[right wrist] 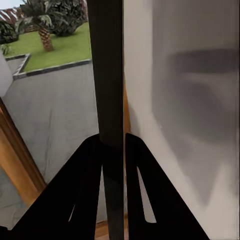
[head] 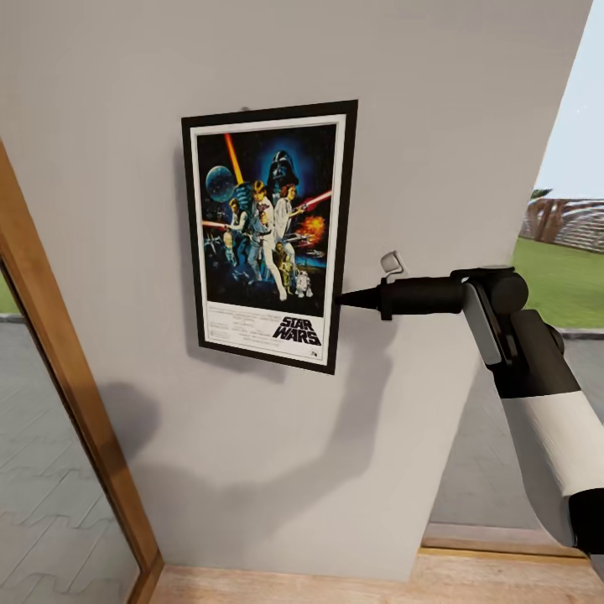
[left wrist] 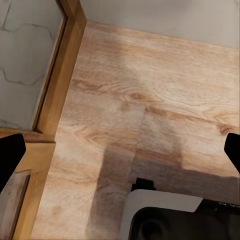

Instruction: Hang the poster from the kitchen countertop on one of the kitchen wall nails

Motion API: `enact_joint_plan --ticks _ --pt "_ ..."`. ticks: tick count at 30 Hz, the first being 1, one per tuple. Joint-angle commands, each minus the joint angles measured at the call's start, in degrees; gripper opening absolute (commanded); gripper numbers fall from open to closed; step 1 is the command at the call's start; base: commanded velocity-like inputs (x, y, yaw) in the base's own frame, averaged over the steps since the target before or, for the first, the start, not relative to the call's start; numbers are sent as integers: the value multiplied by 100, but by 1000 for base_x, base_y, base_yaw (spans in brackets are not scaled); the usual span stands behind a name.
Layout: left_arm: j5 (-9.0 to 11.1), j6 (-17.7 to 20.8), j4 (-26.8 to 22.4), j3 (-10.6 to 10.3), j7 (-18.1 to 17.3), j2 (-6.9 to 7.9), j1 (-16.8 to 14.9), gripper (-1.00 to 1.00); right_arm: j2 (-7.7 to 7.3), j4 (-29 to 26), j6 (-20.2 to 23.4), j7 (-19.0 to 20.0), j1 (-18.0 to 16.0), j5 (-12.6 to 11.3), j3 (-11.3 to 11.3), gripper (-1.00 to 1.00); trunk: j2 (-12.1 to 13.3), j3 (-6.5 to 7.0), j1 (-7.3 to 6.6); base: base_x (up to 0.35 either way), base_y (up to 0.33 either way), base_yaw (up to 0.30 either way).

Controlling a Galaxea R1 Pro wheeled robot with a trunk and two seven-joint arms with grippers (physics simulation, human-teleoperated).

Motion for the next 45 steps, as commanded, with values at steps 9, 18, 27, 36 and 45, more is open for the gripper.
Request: enact_joint_plan --ticks 9,18,27,36,45 --pt "-4 -2 -6 4 0 -1 3 100 -4 1 34 6 -4 -24 7 -100 -2 -1 4 137 0 0" --pt "-2 -2 -7 4 0 -1 3 100 -4 1 34 6 -3 -24 7 -100 -2 -1 4 11 0 0" --pt "-2 -2 -12 4 0 -1 3 100 0 1 37 6 -37 -24 7 -100 -2 -1 4 0 0 0" --pt "-3 -2 -12 4 0 -1 3 100 24 1 58 -2 -230 -21 7 -100 -2 -1 4 0 0 0" --pt "-2 -2 -12 4 0 -1 3 100 38 15 112 -3 -460 -20 7 -100 -2 -1 4 0 0 0"
